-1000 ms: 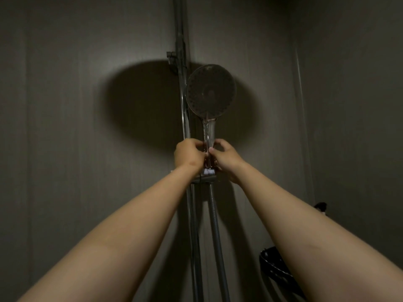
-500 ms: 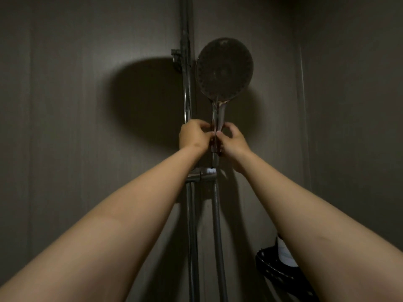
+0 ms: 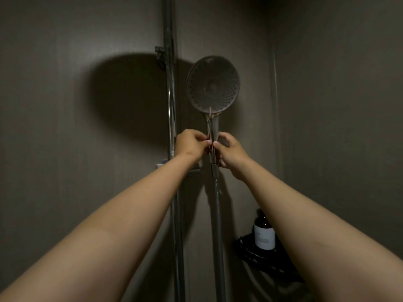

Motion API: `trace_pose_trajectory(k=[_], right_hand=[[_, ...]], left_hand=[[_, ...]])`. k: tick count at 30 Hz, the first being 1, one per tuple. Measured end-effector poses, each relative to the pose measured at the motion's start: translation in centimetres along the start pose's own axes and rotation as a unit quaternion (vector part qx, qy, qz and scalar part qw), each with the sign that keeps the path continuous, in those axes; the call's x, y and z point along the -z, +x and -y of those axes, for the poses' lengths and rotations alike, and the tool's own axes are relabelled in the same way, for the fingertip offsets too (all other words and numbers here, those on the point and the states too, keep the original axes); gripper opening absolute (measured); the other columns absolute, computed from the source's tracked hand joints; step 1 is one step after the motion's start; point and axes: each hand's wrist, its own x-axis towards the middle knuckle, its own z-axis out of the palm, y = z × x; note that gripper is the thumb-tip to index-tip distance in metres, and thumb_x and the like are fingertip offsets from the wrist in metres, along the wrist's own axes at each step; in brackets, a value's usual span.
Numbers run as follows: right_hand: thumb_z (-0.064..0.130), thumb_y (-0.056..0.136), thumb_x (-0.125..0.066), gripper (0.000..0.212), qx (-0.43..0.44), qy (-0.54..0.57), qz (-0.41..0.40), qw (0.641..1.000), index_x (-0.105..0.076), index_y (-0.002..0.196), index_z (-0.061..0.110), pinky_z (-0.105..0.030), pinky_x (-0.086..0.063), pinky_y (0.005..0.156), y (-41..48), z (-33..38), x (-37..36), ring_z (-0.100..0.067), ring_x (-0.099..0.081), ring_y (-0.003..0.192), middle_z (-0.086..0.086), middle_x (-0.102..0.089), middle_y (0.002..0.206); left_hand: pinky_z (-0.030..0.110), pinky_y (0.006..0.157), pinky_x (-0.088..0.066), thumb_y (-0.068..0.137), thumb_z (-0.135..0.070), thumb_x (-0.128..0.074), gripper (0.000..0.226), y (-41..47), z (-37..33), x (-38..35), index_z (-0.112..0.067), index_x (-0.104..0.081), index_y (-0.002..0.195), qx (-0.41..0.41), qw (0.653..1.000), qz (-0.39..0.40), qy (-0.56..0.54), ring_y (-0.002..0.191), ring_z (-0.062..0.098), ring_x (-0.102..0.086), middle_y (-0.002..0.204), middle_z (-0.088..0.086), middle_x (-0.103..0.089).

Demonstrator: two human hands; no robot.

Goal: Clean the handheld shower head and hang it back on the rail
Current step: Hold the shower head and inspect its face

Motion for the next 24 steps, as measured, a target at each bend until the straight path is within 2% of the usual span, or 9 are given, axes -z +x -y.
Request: trace_pose_trajectory(k=[3, 6, 8, 10, 13, 16, 19, 24], right_hand=[[0.015, 0.098, -0.045, 0.034, -0.011, -0.009, -0.013, 1.0, -0.044, 0.132, 0.021, -0.022, -0.043, 0.051, -1.9, 0.5, -0.1, -0.009, -0.051, 0.059, -0.001, -0.055, 0.074], [0.017, 0.098, -0.046, 0.035, -0.015, -0.022, -0.022, 0.999, -0.045, 0.132, 0.022, -0.03, -0.046, 0.061, -4.0, 0.7, -0.3, -0.015, -0.055, 0.072, -0.008, -0.058, 0.089], [0.018, 0.097, -0.047, 0.034, -0.018, -0.035, -0.032, 0.999, -0.046, 0.132, 0.021, -0.033, -0.047, 0.064, -5.8, 0.9, -0.6, -0.019, -0.054, 0.078, -0.012, -0.057, 0.096], [0.017, 0.097, -0.047, 0.032, -0.024, -0.036, -0.041, 0.998, -0.046, 0.13, 0.021, -0.033, -0.049, 0.066, -7.8, 1.2, -1.0, -0.018, -0.056, 0.077, -0.009, -0.058, 0.091], [0.016, 0.098, -0.045, 0.03, -0.028, -0.033, -0.042, 0.998, -0.046, 0.127, 0.024, -0.025, -0.048, 0.055, -11.2, 2.1, -1.8, -0.011, -0.056, 0.066, -0.001, -0.057, 0.08], [0.017, 0.099, -0.045, 0.029, -0.027, -0.051, -0.055, 0.997, -0.046, 0.127, 0.025, -0.021, -0.045, 0.049, -14.9, 3.0, -2.7, -0.01, -0.056, 0.068, 0.0, -0.059, 0.081], [0.019, 0.099, -0.044, 0.029, -0.037, -0.073, -0.073, 0.994, -0.045, 0.128, 0.024, -0.016, -0.043, 0.042, -18.9, 3.9, -3.8, -0.009, -0.054, 0.062, 0.0, -0.059, 0.078], [0.016, 0.099, -0.044, 0.024, -0.053, -0.077, -0.107, 0.99, -0.044, 0.122, 0.025, -0.017, -0.045, 0.043, -26.0, 6.2, -4.8, -0.007, -0.056, 0.058, -0.001, -0.061, 0.078]], left_hand=[[0.037, 0.077, -0.059, 0.085, -0.008, -0.066, 0.018, -1.3, -0.3, 0.4, -0.003, -0.068, 0.102, 0.001, 1.0, 0.016, -0.002, 0.084, 0.025, -0.07, 0.097, 0.016, -0.07], [0.022, 0.062, -0.058, 0.087, -0.007, -0.063, 0.018, -3.1, -0.5, 1.2, -0.002, -0.067, 0.103, -0.006, 0.999, 0.039, -0.014, 0.082, 0.022, -0.07, 0.095, 0.013, -0.069], [0.017, 0.057, -0.057, 0.087, -0.006, -0.063, 0.018, -4.6, -0.7, 1.9, 0.0, -0.067, 0.103, -0.005, 0.998, 0.053, -0.025, 0.083, 0.023, -0.069, 0.093, 0.014, -0.068], [0.02, 0.058, -0.057, 0.088, -0.005, -0.062, 0.016, -6.1, -0.8, 2.7, 0.003, -0.067, 0.101, 0.0, 0.997, 0.066, -0.038, 0.082, 0.026, -0.069, 0.091, 0.016, -0.067], [0.02, 0.056, -0.057, 0.089, -0.002, -0.059, 0.015, -8.6, -1.2, 4.1, 0.007, -0.066, 0.099, 0.013, 0.993, 0.092, -0.076, 0.08, 0.026, -0.066, 0.087, 0.017, -0.064], [0.02, 0.054, -0.058, 0.088, -0.001, -0.059, 0.01, -11.3, -1.5, 5.7, 0.007, -0.065, 0.092, 0.015, 0.987, 0.115, -0.11, 0.077, 0.027, -0.065, 0.082, 0.017, -0.063], [0.017, 0.05, -0.056, 0.088, -0.001, -0.059, 0.015, -14.5, -1.7, 7.4, 0.01, -0.063, 0.099, 0.022, 0.979, 0.147, -0.137, 0.074, 0.026, -0.065, 0.088, 0.023, -0.062], [0.027, 0.058, -0.058, 0.091, -0.01, -0.058, 0.016, -20.2, -2.4, 9.9, -0.004, -0.059, 0.106, 0.011, 0.966, 0.208, -0.154, 0.069, 0.021, -0.066, 0.087, 0.018, -0.065]])
